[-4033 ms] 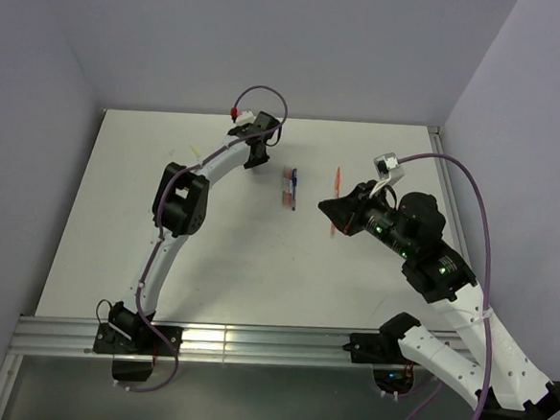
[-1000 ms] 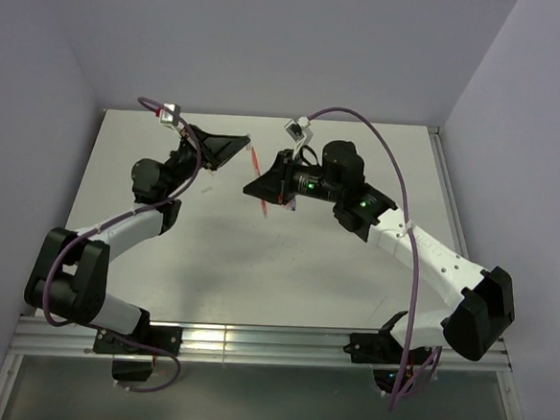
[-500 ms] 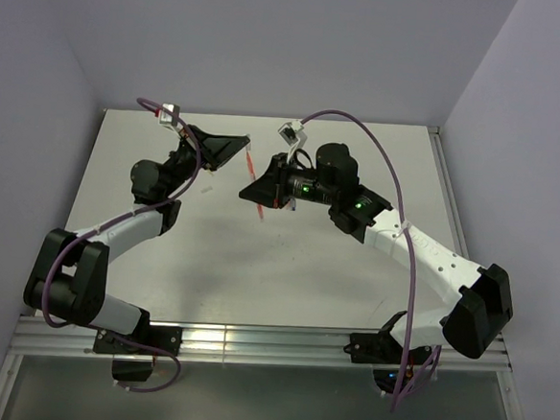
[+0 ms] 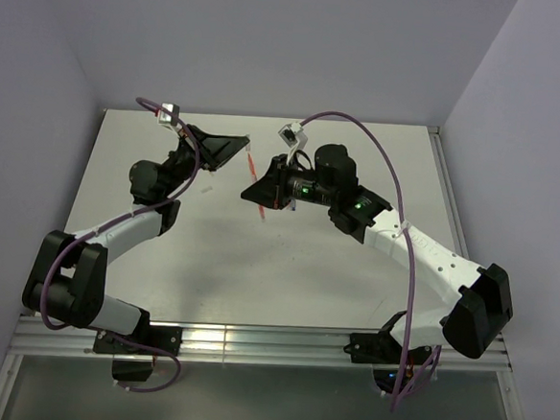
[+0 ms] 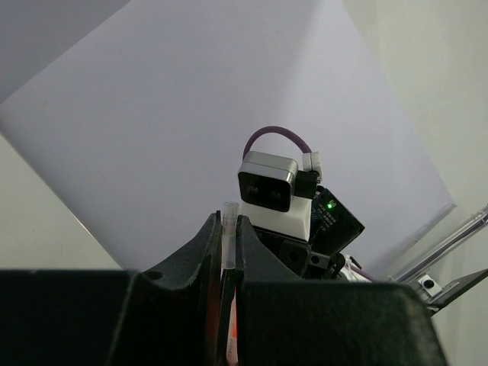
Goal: Insert the pens into the pen caps
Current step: Insert the pen cap onto the pen.
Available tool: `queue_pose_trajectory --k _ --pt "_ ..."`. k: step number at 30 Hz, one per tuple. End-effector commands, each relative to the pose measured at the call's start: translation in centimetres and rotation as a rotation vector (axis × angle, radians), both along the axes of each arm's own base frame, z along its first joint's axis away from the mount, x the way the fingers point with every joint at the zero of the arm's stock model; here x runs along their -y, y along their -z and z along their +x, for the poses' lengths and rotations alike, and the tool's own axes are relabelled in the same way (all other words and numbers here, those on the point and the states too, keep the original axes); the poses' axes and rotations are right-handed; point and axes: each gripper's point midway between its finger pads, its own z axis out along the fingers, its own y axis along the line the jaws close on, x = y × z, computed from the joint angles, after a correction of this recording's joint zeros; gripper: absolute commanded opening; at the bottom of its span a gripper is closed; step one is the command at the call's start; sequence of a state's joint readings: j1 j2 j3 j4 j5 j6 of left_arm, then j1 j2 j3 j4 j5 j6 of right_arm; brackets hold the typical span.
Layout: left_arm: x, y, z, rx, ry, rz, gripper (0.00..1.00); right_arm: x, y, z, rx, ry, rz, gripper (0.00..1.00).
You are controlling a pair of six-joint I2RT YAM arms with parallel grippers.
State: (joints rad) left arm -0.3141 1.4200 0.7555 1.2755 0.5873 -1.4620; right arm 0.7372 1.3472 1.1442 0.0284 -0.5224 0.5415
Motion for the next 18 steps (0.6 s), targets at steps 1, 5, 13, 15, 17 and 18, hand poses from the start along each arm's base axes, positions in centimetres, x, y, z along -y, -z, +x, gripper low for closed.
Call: queue_pose_trajectory --k 1,5,13,15,17,18 --pt "-0.67 -3.93 -3.33 0.202 0.036 -0.071 0.00 0.06 -1.00 -0.15 0.045 0.002 0.015 0.00" --pt "-0.60 -4.13 -3.56 0.210 0.043 -0.072 0.00 0.07 -0.89 -0.05 0.044 0.006 0.011 0.00" --pt "-0.22 -3.95 -3.74 0.204 0.055 -0.072 0.00 0.01 -0.85 0.05 0.044 0.007 0.009 0.00" --pt "-0.19 -4.05 -3.83 0.206 0.059 -0.076 0.00 0.07 -0.85 0.16 0.044 0.011 0.007 0.00" --pt "-0.18 -3.98 -3.84 0.206 0.058 -0.073 0.00 0.07 -0.87 0.10 0.046 0.011 0.006 0.00" --pt "-0.13 -4.13 -3.99 0.212 0.062 -0.073 0.00 0.11 -0.85 0.13 0.048 0.014 0.005 0.00"
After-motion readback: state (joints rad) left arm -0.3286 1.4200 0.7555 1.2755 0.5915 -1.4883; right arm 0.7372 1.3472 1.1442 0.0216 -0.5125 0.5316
